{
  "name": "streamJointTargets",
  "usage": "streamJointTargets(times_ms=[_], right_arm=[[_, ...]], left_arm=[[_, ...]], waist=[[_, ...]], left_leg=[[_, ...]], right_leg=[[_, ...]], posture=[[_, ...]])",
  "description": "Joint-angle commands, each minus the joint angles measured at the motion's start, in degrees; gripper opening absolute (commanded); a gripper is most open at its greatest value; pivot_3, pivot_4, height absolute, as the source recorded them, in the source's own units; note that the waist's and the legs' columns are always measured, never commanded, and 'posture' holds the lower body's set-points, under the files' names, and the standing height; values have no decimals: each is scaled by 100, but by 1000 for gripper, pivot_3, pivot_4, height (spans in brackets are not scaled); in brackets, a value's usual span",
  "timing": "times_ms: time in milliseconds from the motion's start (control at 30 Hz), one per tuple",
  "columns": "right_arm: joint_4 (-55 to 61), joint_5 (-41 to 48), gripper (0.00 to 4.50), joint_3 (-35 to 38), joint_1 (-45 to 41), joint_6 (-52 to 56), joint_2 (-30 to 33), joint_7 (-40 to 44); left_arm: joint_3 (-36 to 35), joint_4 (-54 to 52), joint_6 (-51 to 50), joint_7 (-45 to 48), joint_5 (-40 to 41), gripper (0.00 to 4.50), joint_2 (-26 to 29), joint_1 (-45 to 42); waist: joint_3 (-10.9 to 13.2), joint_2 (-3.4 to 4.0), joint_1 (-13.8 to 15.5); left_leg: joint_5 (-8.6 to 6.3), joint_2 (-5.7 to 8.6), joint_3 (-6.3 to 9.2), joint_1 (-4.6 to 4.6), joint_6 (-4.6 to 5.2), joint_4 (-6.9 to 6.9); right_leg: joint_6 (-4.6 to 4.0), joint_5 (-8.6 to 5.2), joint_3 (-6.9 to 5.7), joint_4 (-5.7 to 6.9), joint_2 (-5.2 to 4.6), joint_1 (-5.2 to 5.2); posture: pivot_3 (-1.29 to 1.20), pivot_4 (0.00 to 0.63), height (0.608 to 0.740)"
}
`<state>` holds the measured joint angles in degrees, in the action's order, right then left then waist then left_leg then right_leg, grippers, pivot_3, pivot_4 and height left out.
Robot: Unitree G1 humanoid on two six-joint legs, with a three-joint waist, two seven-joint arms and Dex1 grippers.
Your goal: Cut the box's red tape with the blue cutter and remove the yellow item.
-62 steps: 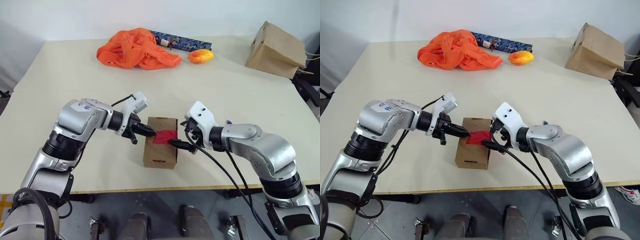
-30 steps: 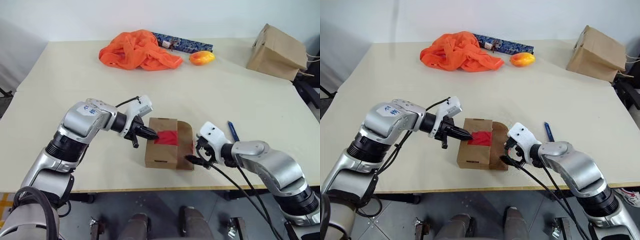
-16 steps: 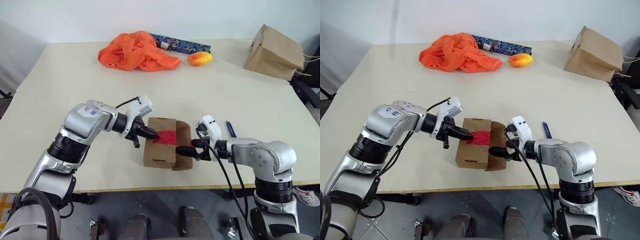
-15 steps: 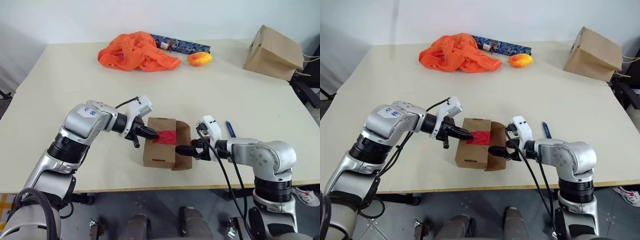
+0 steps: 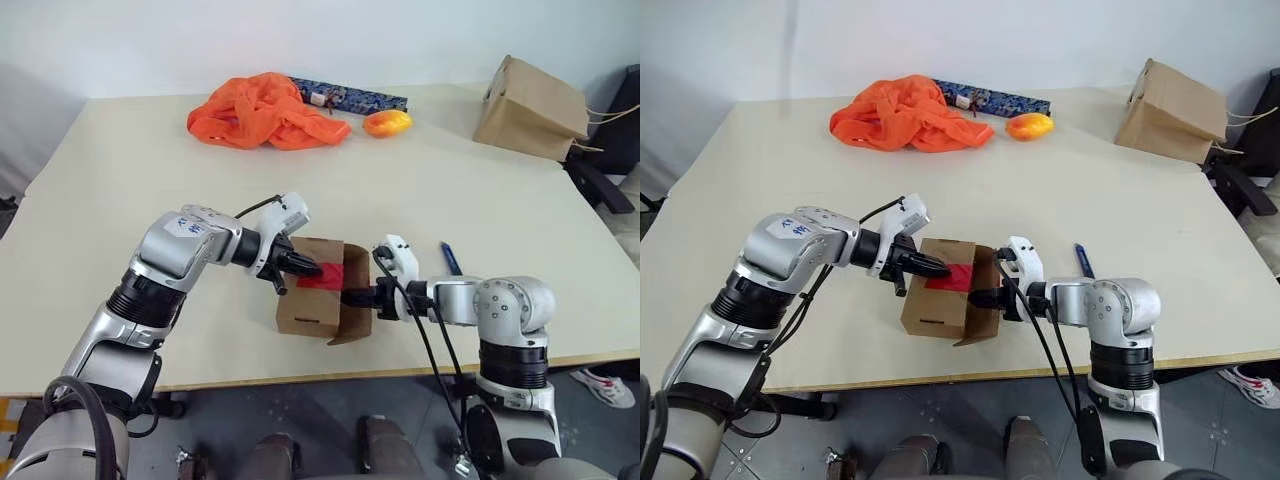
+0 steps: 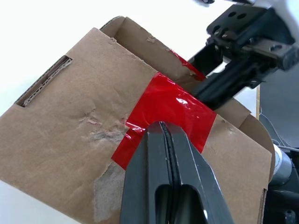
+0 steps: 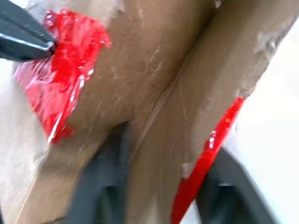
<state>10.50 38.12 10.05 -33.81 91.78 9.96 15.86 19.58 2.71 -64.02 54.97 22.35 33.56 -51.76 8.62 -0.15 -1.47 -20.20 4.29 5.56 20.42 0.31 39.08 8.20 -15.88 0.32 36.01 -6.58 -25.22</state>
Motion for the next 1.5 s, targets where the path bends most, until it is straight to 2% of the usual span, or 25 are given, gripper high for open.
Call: streamJointTargets(times_ms=[33, 67, 200, 433, 467, 533, 600, 833, 1067, 1333, 1500], right_arm=[[96, 552, 253, 355, -198, 72, -138, -573], [109, 705, 67, 453, -246, 72, -160, -775], [5, 1828, 67, 970, -860, 72, -183, -2094], [-183, 4349, 67, 954, -1531, 72, 356, -4548], [-219, 4942, 67, 773, -1604, -103, 600, -5032], [-204, 6615, 67, 25, -1612, -1106, 1279, -6288], [-110, 7411, 67, -472, -1685, -1840, 1626, -7012], [418, 7488, 67, -1243, -1996, -2722, 1691, -8075], [490, 7488, 67, -1512, -1835, -3050, 1548, -8674], [390, 7488, 67, -1584, -1833, -3082, 1524, -8791], [425, 7488, 67, -1569, -1827, -3100, 1564, -8845]], left_arm=[[164, 71, 8, -30, -118, 0, -9, 156], [153, 78, 28, -23, -120, 0, 2, 162], [-61, 253, 394, -31, -139, 0, -49, 191], [-604, 488, 1381, 46, -48, 0, -308, 246], [-702, 501, 1513, 84, -5, 0, -342, 265], [-837, 520, 1699, 170, 36, 0, -375, 305], [-917, 593, 1845, 228, 30, 0, -409, 314], [-1261, 895, 2181, 364, 135, 0, -403, 270], [-1756, 1178, 2020, 616, 462, 0, -326, -162], [-1033, 1382, 2140, 911, 47, 0, -606, -213], [-734, 1238, 2114, 1200, -87, 0, -361, -74]], waist=[[1, 1, 0], [1, 2, 1], [15, 23, -3], [22, 35, -10], [23, 37, -14], [26, 40, -15], [28, 42, -19], [30, 44, -26], [31, 42, -25], [31, 42, -21], [32, 44, -75]], left_leg=[[0, 0, 0, 1, 0, 0], [0, 0, 0, 1, 0, -1], [1, 3, -3, 11, 0, 0], [2, -2, 2, 29, -3, -13], [2, 2, 2, 37, -2, -7], [3, 1, 3, 65, 0, 4], [4, 0, 9, 68, 0, 4], [4, -7, 4, 72, 0, 2], [4, -4, 10, 79, 3, 4], [4, -3, 13, 77, 4, 5], [4, -7, 11, 77, 4, 0]], right_leg=[[0, 0, 0, 0, 0, 0], [0, 0, 0, 0, 0, -1], [0, 0, -1, -1, -2, -12], [0, 0, -6, -3, -5, -27], [0, 0, -12, -5, -6, -31], [2, 1, -16, -9, -7, -48], [2, 1, -20, -13, -11, -49], [2, 1, -28, -14, -5, -50], [2, 2, -36, -17, -5, -50], [3, 2, -62, -17, -5, -46], [2, 2, -57, -18, -3, -49]], posture=[[0, 150, 740], [0, 150, 740], [0, 150, 740], [0, 150, 740], [0, 150, 740], [0, 150, 740], [0, 150, 740], [0, 150, 740], [0, 150, 740], [0, 150, 740], [0, 150, 740]])
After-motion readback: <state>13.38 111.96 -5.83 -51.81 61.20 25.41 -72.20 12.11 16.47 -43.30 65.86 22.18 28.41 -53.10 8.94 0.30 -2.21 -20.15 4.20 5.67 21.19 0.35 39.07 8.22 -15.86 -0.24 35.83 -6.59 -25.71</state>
